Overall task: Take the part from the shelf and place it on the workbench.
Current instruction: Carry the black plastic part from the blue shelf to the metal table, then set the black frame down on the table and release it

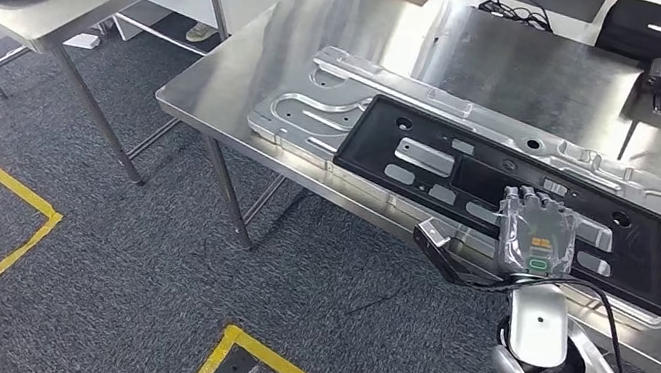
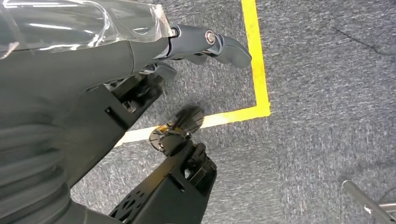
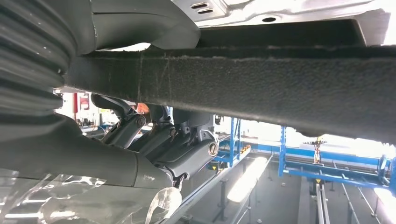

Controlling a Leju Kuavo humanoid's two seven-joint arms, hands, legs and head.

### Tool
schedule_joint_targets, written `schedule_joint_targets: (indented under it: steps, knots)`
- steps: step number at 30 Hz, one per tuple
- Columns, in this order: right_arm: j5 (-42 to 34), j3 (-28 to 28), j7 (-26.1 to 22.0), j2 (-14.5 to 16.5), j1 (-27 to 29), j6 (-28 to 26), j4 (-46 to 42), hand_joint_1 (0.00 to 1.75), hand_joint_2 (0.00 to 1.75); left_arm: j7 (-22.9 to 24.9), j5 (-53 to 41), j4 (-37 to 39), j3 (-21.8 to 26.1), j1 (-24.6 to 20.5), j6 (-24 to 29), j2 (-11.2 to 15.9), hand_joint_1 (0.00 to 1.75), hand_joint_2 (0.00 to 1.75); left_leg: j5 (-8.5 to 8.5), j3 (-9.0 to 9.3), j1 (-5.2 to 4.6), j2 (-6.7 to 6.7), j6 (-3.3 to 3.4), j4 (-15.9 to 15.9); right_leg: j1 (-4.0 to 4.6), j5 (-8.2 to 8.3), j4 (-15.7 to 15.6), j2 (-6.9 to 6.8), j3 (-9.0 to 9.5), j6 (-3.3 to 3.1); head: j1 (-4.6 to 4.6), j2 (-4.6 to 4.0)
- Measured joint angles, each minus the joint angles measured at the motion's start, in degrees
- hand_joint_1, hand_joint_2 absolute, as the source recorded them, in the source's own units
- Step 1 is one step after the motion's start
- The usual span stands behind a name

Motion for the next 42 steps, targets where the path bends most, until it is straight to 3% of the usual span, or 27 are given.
schedule_joint_targets:
  steps: [1, 2, 3, 5, 6, 9, 11, 13, 15, 16, 18, 20, 23, 25, 28, 30, 31, 32, 34, 35, 36, 39, 41, 42]
  knots:
    - [0.01, -0.02, 0.0, -0.01, 0.0, 0.0, -0.07, 1.75, 1.75, -0.76, 0.0, 0.0, 0.15, 0.08, -0.39, 0.08, 0.0, 1.75, 1.54, 0.27, -0.07, 0.0, 0.33, -1.49, 0.13, -0.17, -0.04, -0.01, 0.3, -0.01, 0.01, 0.0]
    - [0.04, -0.07, 0.0, -0.01, -0.02, 0.0, -0.2, 1.75, 1.75, -1.66, 0.0, 0.0, 0.32, 0.21, -0.87, 0.21, 0.0, 1.75, 3.84, 1.6, -0.31, -0.01, 0.98, -5.06, 0.3, -0.33, -0.19, -0.02, 0.71, -0.07, 0.01, 0.0]
    - [0.08, -0.19, 0.0, 0.0, -0.05, 0.0, -0.33, 1.75, 1.75, -2.47, 0.0, -0.01, 0.48, 0.36, -1.28, 0.44, 0.0, 1.75, 6.16, 3.44, -0.75, 0.0, 1.96, -9.59, 0.39, -0.44, -0.49, -0.06, 1.18, -0.1, 0.02, 0.0]
    - [0.13, -0.5, 0.0, -0.01, -0.14, 0.0, -0.53, 1.75, 1.75, -3.35, 0.01, -0.01, 0.68, 0.72, -1.76, 0.86, 0.0, 1.75, 8.62, 6.52, -1.56, 0.05, 3.44, -16.23, 0.32, -0.43, -1.56, -0.15, 2.07, -0.01, 0.03, 0.0]
    - [0.13, -0.63, 0.0, -0.02, -0.15, 0.01, -0.54, 1.75, 1.75, -3.48, 0.01, -0.02, 0.75, 0.91, -1.83, 1.02, 0.0, 1.75, 8.78, 7.23, -1.9, 0.06, 3.76, -17.65, 0.11, -0.32, -2.11, -0.22, 2.34, 0.16, 0.03, 0.0]
    - [0.09, -0.89, 0.0, -0.07, 0.12, 0.03, -0.72, 1.75, 1.75, -3.51, 0.01, -0.02, 0.87, 1.3, -1.68, 1.17, 0.0, 1.75, 9.24, 9.32, -2.26, 0.05, 3.74, -20.91, -0.05, -0.1, -3.21, -0.51, 2.96, 0.73, 0.03, 0.0]
    - [0.11, -1.19, 0.0, -0.15, 0.2, 0.04, -0.93, 1.75, 1.75, -3.44, 0.01, -0.01, 0.93, 1.38, -1.54, 1.2, 0.0, 1.75, 9.89, 11.39, -2.0, 0.05, 3.79, -23.58, 0.48, -1.7, -0.52, -0.68, 2.01, 0.62, 0.04, -0.01]
    - [0.16, -1.36, 0.0, -0.22, 0.19, 0.05, -1.0, 1.75, 1.75, -3.32, 0.01, 0.0, 1.04, 1.53, -1.49, 1.22, 0.0, 1.75, 9.69, 12.04, -1.92, -0.04, 3.8, -23.98, 0.92, -4.82, 6.3, -0.7, -1.51, 0.41, 0.05, -0.01]
    - [0.22, -1.42, 0.0, -0.29, 0.62, 0.1, -1.03, 1.75, 1.75, -3.17, 0.0, 0.0, 1.2, 1.82, -1.39, 1.23, 0.0, 1.75, 9.18, 12.14, -1.96, -0.3, 3.75, -23.55, 1.1, -5.79, 10.86, -0.71, -4.46, 0.59, 0.05, 0.0]
    - [0.28, -1.45, 0.0, -0.32, 0.86, 0.15, -1.04, 1.75, 1.75, -3.08, 0.0, 0.0, 1.28, 1.96, -1.3, 1.24, 0.0, 1.75, 8.86, 12.12, -1.92, -0.5, 3.62, -23.13, 1.1, -4.67, 10.21, -0.72, -4.5, 0.77, 0.05, 0.0]
    - [0.45, -1.59, 0.0, -0.38, 1.1, 0.26, -1.12, 1.75, 1.75, -2.83, 0.0, 0.0, 1.46, 2.15, -1.05, 1.28, 0.0, 1.75, 7.71, 11.88, -1.71, -0.81, 3.01, -21.45, 0.91, -0.72, 3.61, -0.74, -1.65, 1.27, 0.05, 0.0]
    - [0.57, -1.83, 0.0, -0.43, 1.02, 0.41, -1.33, 1.75, 1.75, -2.63, 0.0, 0.0, 1.8, 2.11, -0.8, 1.4, 0.0, 1.75, 6.19, 11.07, -1.79, -0.95, 2.28, -19.15, 0.83, 1.24, -1.41, -0.55, 0.67, 1.03, 0.03, 0.0]
    - [0.66, -2.22, 0.0, -0.46, 1.1, 0.62, -1.66, 1.75, 1.75, -2.56, 0.01, -0.01, 2.28, 2.25, -0.57, 1.58, 0.0, 1.75, 5.32, 10.24, -1.88, -1.02, 2.04, -17.75, 0.85, 0.95, -1.49, -0.4, 0.58, -0.35, -0.05, 0.0]
    - [0.72, -2.39, 0.0, -0.46, 1.06, 0.7, -1.73, 1.75, 1.75, -2.57, 0.01, -0.01, 2.39, 2.4, -0.45, 1.74, 0.0, 1.75, 4.3, 9.56, -1.7, -0.9, 1.38, -16.16, 0.69, 1.0, -1.55, -0.47, 0.63, -0.71, -0.04, 0.0]
    - [0.78, -2.55, 0.0, -0.39, 0.95, 0.77, -1.95, 1.75, 1.75, -2.58, 0.0, -0.02, 2.55, 2.4, -0.38, 1.81, 0.0, 1.75, -0.27, 4.93, -0.71, -0.41, -0.29, -6.38, 0.56, 0.95, -1.61, -0.54, 0.75, -0.81, -0.04, 0.0]
    - [0.79, -2.58, 0.0, -0.4, 1.03, 0.85, -1.99, 1.75, 1.75, -2.58, -0.01, -0.02, 2.63, 2.49, -0.33, 1.81, 0.0, 1.75, -1.83, 1.7, -0.13, -0.15, -0.71, -0.7, 0.5, 0.83, -1.61, -0.59, 0.77, -0.76, -0.04, 0.0]
    - [0.79, -2.59, 0.0, -0.39, 1.07, 0.9, -2.02, 1.75, 1.75, -2.58, -0.01, -0.02, 2.66, 2.54, -0.28, 1.81, 0.0, 1.75, -1.13, 1.45, -0.01, -0.09, -0.68, -0.79, 0.45, 0.78, -1.61, -0.62, 0.82, -0.73, -0.05, 0.0]
    - [0.8, -2.64, 0.0, -0.39, 1.07, 0.95, -2.11, 1.75, 1.75, -2.58, -0.01, -0.02, 2.68, 2.56, -0.21, 1.81, 0.0, 1.75, 0.62, 2.47, 0.04, -0.08, -0.49, -3.37, 0.39, 0.73, -1.63, -0.63, 0.92, -0.68, -0.04, 0.0]
    - [0.9, -2.9, 0.0, -0.38, 1.0, 1.03, -2.38, 1.75, 1.75, -2.61, 0.0, -0.02, 2.72, 2.5, -0.05, 1.81, 0.0, 1.75, 4.72, 6.43, -0.06, -0.07, 0.13, -12.12, 0.22, 0.7, -1.89, -0.62, 1.2, -0.57, -0.04, 0.0]
    - [0.96, -3.07, 0.0, -0.38, 0.96, 1.05, -2.52, 1.75, 1.75, -2.63, 0.0, -0.02, 2.73, 2.45, 0.0, 1.82, 0.0, 1.75, 5.98, 8.05, -0.25, -0.06, 0.42, -15.71, 0.14, 0.78, -2.22, -0.61, 1.35, -0.4, -0.04, 0.0]
    - [1.01, -3.2, 0.0, -0.39, 0.94, 1.07, -2.63, 1.75, 1.75, -2.65, 0.0, -0.02, 2.74, 2.43, 0.04, 1.82, 0.0, 1.75, 6.51, 8.97, -0.5, -0.06, 0.64, -17.85, 0.06, 0.9, -2.6, -0.59, 1.47, -0.16, -0.04, 0.0]
    - [0.99, -3.37, 0.0, -0.44, 1.03, 1.18, -2.78, 1.75, 1.75, -2.76, 0.0, -0.02, 2.74, 2.48, -0.04, 1.84, 0.0, 1.75, 6.8, 9.85, -0.88, -0.08, 1.12, -19.55, -0.05, 1.23, -3.69, -0.59, 2.02, 0.96, -0.03, 0.0]
    - [0.88, -3.51, 0.0, -0.51, 0.99, 1.2, -2.85, 1.75, 1.75, -3.05, 0.01, -0.01, 2.74, 2.38, -0.26, 1.84, 0.0, 1.75, 7.44, 11.02, -0.81, -0.07, 1.82, -20.99, 0.19, -0.18, -1.81, -0.65, 1.48, 1.07, -0.02, 0.0]
    - [0.75, -3.57, 0.0, -0.54, 0.95, 1.19, -2.9, 1.75, 1.75, -3.25, 0.01, 0.0, 2.74, 2.31, -0.42, 1.83, 0.0, 1.75, 7.67, 11.43, -0.8, -0.06, 2.19, -21.5, 0.42, -1.79, 1.16, -0.67, 0.17, 0.81, -0.01, 0.0]
